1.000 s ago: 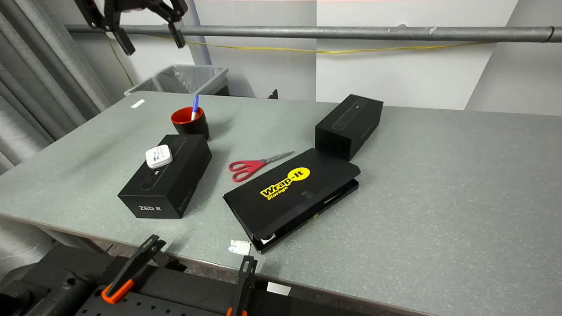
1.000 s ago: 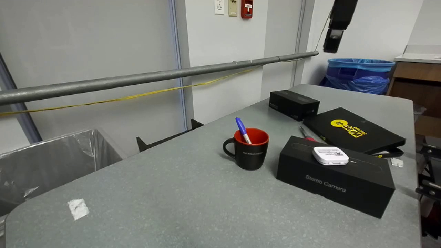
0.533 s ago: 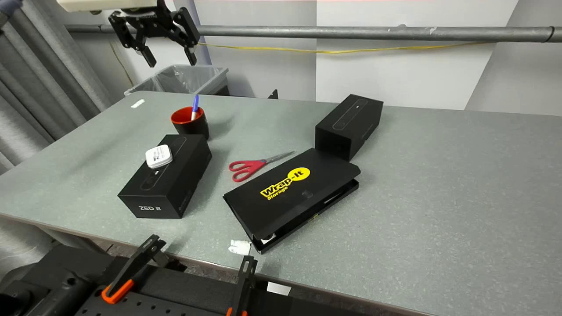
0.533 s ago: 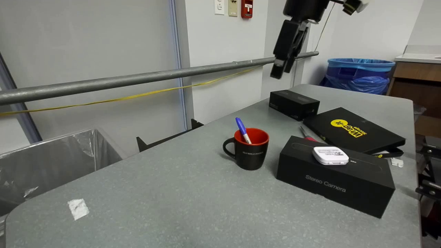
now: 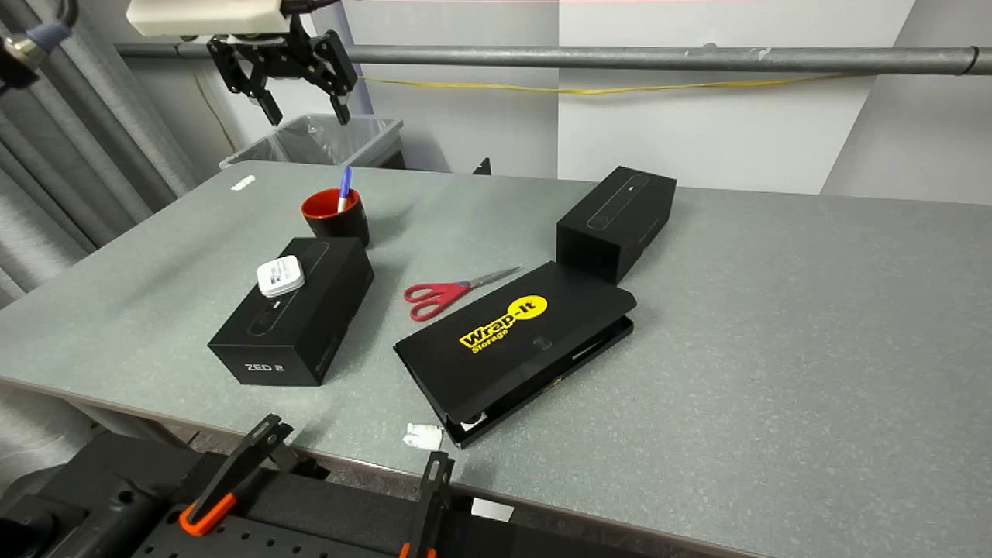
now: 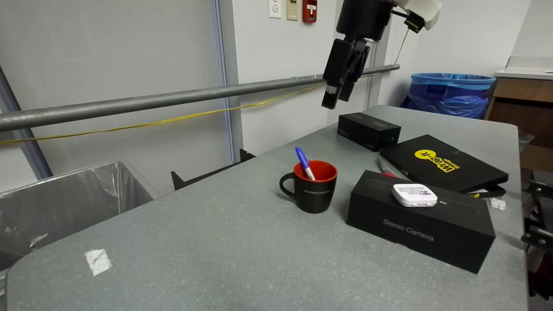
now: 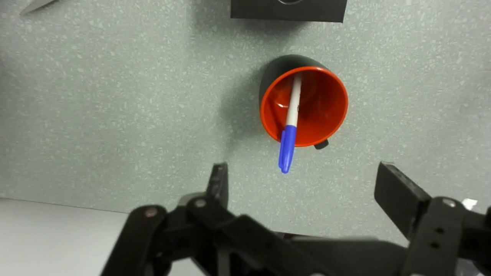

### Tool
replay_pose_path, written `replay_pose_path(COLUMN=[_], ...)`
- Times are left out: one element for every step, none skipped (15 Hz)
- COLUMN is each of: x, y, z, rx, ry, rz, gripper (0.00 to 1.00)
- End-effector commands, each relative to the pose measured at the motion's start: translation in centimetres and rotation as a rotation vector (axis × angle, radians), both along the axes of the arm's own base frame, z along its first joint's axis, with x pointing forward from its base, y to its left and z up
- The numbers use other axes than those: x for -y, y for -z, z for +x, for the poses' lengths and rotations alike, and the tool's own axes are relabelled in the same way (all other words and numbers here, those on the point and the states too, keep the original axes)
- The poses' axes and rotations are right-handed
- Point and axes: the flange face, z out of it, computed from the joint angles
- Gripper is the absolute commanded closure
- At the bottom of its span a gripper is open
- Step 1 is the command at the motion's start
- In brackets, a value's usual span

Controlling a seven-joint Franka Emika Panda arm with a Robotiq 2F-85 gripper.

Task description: Take the marker from the black cup and put it on the table

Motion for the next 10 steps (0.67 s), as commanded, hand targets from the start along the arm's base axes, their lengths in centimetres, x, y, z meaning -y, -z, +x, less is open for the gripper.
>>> replay_pose_path(x=[-0.3, -0.5, -0.7, -0.9, -1.1, -1.4, -1.7, -2.0, -2.1, -2.3], y=[1.5, 2.3, 3.0, 3.6, 4.2, 4.9, 5.6, 6.2, 6.7, 7.0], z=[0.4, 0.8, 1.0, 1.3, 1.6, 1.9, 2.1, 2.4, 2.7, 2.9], rx=[0.01, 0.029, 0.027, 0.046, 0.057, 0.065, 0.069, 0.077, 0.088, 0.092], ry=[0.019, 0.036, 0.045, 0.06, 0.069, 0.072, 0.076, 0.082, 0.09, 0.094], rz=[-0.008, -0.015, -0.017, -0.02, -0.019, -0.019, -0.015, -0.011, -0.006, 0.0], gripper=[0.0, 0.0, 0.0, 0.0, 0.0, 0.0, 0.0, 0.0, 0.0, 0.0])
